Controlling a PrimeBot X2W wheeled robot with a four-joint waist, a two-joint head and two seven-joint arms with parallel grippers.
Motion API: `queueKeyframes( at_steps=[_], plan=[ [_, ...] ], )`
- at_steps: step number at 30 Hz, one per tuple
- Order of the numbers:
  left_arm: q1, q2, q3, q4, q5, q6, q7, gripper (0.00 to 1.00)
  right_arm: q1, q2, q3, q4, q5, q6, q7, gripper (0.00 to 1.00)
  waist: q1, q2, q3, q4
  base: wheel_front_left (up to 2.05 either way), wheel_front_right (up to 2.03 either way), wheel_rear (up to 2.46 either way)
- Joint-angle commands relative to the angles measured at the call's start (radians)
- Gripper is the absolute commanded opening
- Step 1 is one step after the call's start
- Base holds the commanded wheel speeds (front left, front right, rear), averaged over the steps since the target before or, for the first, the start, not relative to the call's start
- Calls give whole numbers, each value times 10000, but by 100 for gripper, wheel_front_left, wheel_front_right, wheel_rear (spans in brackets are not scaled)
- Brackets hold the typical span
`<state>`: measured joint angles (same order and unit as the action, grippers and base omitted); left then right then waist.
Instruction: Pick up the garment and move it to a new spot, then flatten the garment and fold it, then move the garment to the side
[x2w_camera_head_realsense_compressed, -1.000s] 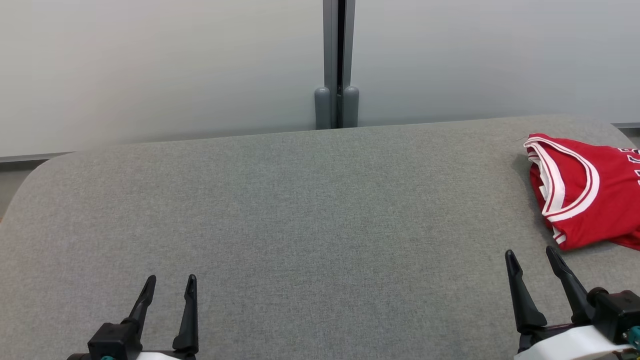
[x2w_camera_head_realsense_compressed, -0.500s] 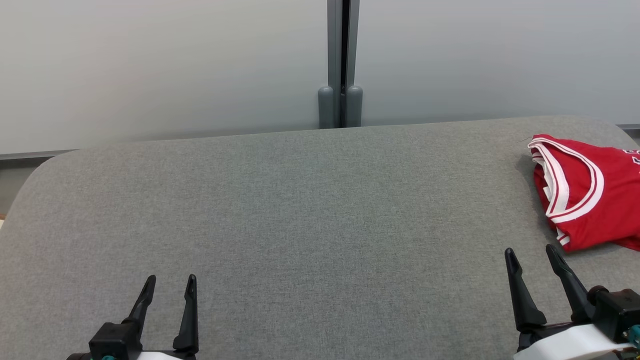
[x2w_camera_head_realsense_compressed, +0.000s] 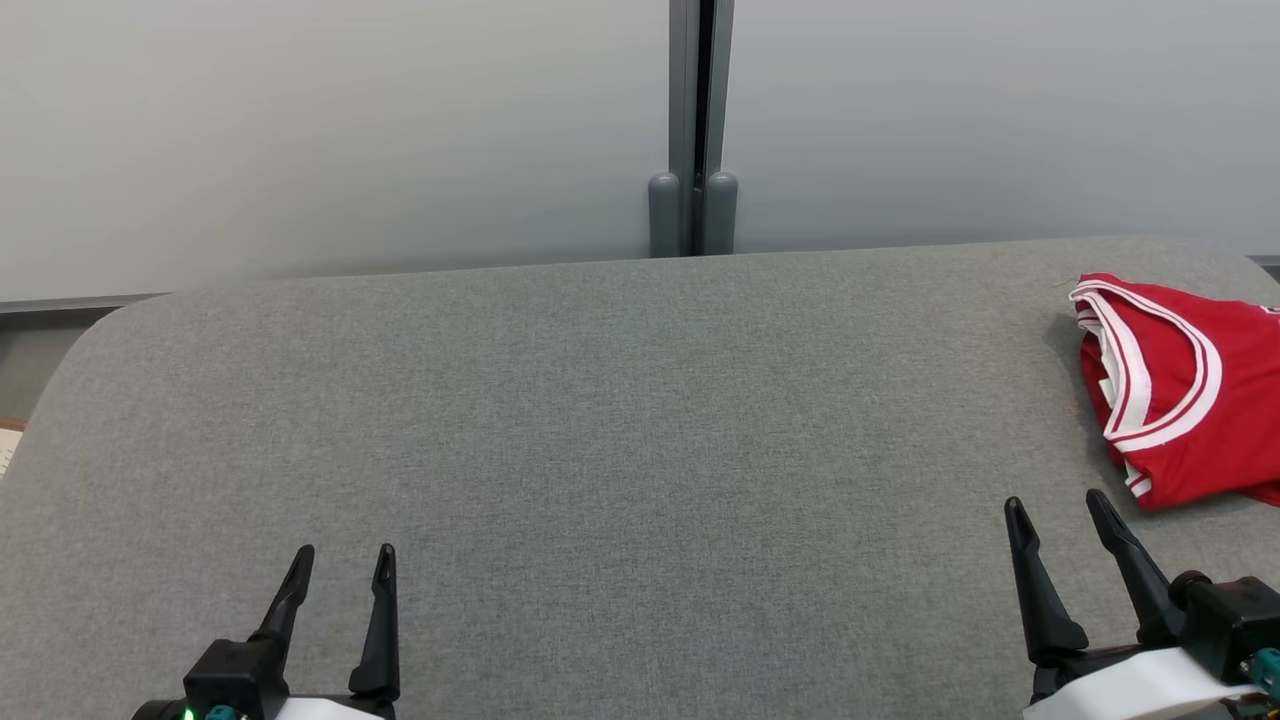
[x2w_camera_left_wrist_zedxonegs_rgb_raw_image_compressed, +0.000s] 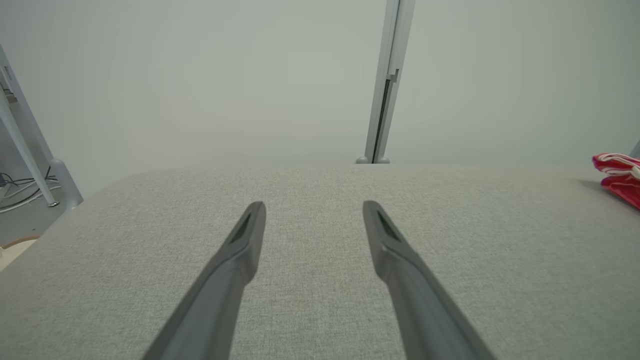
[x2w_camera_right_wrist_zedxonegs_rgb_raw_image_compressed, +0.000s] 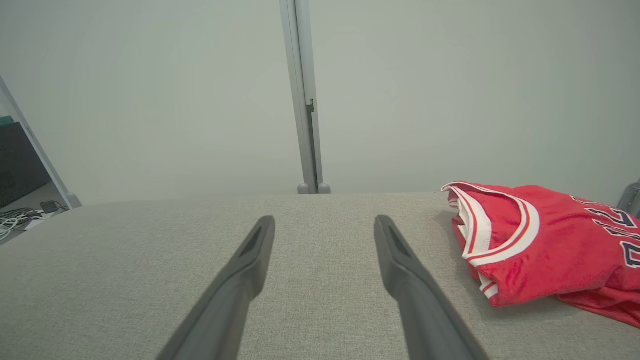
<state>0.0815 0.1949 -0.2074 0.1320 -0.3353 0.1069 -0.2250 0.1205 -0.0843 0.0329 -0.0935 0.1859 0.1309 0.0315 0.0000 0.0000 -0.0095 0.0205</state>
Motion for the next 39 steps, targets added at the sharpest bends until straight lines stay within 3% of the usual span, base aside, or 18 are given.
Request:
queueKeyframes(
  at_steps=[1, 4, 5, 39],
  plan=[
    [-137, 49, 2, 31, 62, 58, -37, 100, -36, -17, -14, 17, 44, -4, 35, 100, 0, 0, -9, 12, 0, 0, 0],
    [-188, 69, -39, -14, 129, 29, -112, 100, -59, -20, 9, 22, 57, -4, 79, 100, 0, 0, -22, 31, 0, 0, 0],
    [-55, 28, -53, -2, 60, -5, -78, 0, 0, -1, 33, 17, 24, 0, 67, 0, 0, 0, -22, 33, 0, 0, 0],
    [-714, -532, 1107, 563, -4880, -914, 1207, 0, -816, -54, -240, 1412, 5665, 0, 138, 0, 0, 0, 15, -26, 0, 0, 0]
  ],
)
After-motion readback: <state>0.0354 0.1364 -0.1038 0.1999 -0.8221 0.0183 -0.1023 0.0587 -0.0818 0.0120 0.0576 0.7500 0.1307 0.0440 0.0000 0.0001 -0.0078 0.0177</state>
